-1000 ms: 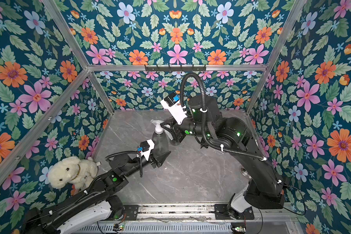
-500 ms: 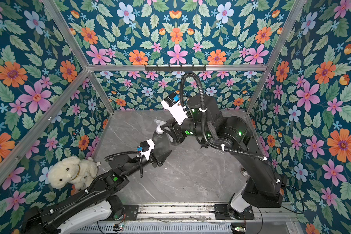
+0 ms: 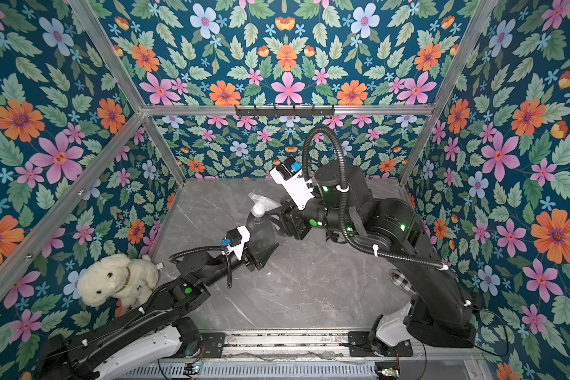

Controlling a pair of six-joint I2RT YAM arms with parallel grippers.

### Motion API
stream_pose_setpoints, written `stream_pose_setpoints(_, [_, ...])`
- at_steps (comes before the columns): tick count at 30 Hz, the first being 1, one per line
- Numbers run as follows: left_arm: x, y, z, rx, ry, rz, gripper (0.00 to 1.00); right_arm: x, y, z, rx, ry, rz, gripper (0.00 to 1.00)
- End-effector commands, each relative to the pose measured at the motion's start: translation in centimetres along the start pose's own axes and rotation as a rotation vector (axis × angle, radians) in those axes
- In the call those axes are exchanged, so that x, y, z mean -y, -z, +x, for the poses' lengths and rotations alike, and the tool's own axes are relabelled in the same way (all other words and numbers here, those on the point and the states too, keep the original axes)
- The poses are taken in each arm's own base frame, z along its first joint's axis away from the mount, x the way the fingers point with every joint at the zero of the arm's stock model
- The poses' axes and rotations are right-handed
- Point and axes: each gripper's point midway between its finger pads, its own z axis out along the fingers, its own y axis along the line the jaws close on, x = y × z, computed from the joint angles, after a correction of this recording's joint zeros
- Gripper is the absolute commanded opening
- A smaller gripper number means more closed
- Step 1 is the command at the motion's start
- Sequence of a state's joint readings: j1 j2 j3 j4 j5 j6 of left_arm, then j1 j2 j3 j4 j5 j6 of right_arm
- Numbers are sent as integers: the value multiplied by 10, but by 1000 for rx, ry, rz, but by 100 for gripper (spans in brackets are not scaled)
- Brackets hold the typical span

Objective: Attach spray nozzles to spray bottles
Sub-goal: Screw the spray nozzle on the spray bottle.

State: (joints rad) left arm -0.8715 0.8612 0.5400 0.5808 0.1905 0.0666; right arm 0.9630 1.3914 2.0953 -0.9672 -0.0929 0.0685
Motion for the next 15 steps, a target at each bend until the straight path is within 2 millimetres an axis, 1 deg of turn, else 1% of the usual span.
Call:
stream_pose_setpoints(1, [-3, 0, -15, 64, 4, -16, 0, -4, 22, -33, 202, 19, -6, 60])
stream_pose_setpoints(2, [-3, 0, -15, 65, 3, -14, 0, -3, 27, -34, 225, 20, -3, 65])
stream_pose_setpoints(3, [-3, -1, -16, 67, 4, -15, 0, -3, 32, -35, 240, 22, -2, 67])
stream_pose_setpoints(6, [-4, 1, -19, 78, 7, -20, 0, -4, 34, -29, 241, 13, -11, 72])
stream_pose_setpoints(9, [-5, 2, -22, 99, 16, -26, 0, -6, 27, -23, 274, 12, -37, 75])
stream_pose_setpoints(12, [-4, 2, -25, 112, 25, -20, 0, -5, 14, -17, 302, 8, -44, 76])
stream_pose_setpoints(15, [-2, 2, -27, 117, 29, -11, 0, -4, 7, -17, 340, 14, -46, 76])
